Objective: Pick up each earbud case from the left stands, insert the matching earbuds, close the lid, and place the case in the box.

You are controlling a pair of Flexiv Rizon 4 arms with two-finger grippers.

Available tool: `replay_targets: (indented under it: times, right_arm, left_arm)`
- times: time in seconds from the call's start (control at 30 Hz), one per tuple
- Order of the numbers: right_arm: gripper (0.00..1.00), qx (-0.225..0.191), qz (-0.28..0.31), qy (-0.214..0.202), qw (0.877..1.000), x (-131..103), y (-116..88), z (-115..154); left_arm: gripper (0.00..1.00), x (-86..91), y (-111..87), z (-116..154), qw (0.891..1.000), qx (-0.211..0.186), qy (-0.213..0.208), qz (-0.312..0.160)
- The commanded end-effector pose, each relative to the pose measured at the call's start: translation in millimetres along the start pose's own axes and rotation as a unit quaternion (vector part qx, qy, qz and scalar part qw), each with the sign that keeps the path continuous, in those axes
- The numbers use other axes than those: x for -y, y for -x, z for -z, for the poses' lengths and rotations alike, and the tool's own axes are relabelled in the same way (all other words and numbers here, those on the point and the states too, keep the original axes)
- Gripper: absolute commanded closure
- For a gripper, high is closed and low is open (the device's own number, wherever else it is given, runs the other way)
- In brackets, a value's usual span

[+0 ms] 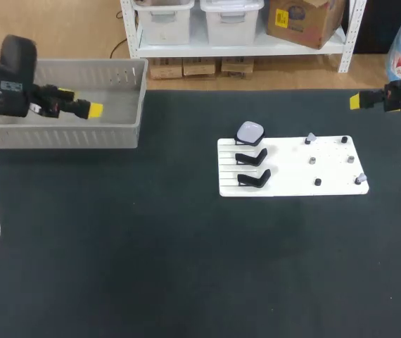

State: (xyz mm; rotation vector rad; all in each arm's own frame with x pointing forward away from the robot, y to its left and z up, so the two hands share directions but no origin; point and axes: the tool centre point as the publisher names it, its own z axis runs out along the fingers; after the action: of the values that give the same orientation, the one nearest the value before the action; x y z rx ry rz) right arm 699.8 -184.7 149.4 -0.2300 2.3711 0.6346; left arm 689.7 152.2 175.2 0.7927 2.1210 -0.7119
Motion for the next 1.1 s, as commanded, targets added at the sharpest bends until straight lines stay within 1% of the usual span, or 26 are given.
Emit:
replay_targets:
  times: [0.03, 0.1, 0.2, 0.27, 0.37, 0.53, 0.67, 0.7, 0.73, 1.1]
  right_arm:
    - [0.00, 0.000, 0.000, 0.000, 1.000, 0, 0, 0]
    - [0.00, 0.000, 0.000, 0.000, 1.000, 0, 0, 0]
    - [0.00, 0.000, 0.000, 0.000, 1.000, 0, 0, 0]
    - [0.00, 0.000, 0.000, 0.000, 1.000, 0, 0, 0]
    - [0.00, 0.000, 0.000, 0.000, 1.000, 0, 0, 0]
    - [0.00, 0.000, 0.000, 0.000, 1.000, 0, 0, 0]
    - [0.00, 0.000, 0.000, 0.000, 1.000, 0, 0, 0]
    - [0.00, 0.000, 0.000, 0.000, 1.000, 0, 0, 0]
    - [0.00, 0.000, 0.000, 0.000, 1.000, 0, 0, 0]
    - [0.00, 0.000, 0.000, 0.000, 1.000, 0, 0, 0]
  left_arm:
    - [0.00, -1.8, 5.4, -19, 0.978, 0.061, -0.155, -0.126]
    - [0.00, 1.8, 7.6, -27, 0.972, 0.063, -0.155, -0.163]
    - [0.00, 3.3, 9.9, -41, 0.966, 0.066, -0.165, -0.189]
    - [0.00, 1.8, 11.4, -51, 0.963, 0.062, -0.167, -0.200]
    - [0.00, -0.4, 14.7, -63, 0.959, 0.058, -0.181, -0.208]
    - [0.00, -0.3, 24.2, -84, 0.953, 0.054, -0.190, -0.230]
    - [0.00, 1.7, 31.9, -104, 0.951, 0.046, -0.198, -0.232]
    - [0.00, 3.1, 33.0, -109, 0.953, 0.042, -0.195, -0.230]
    - [0.00, 4.3, 33.9, -114, 0.957, 0.033, -0.185, -0.222]
    - [0.00, 4.3, 33.9, -114, 0.957, 0.033, -0.185, -0.222]
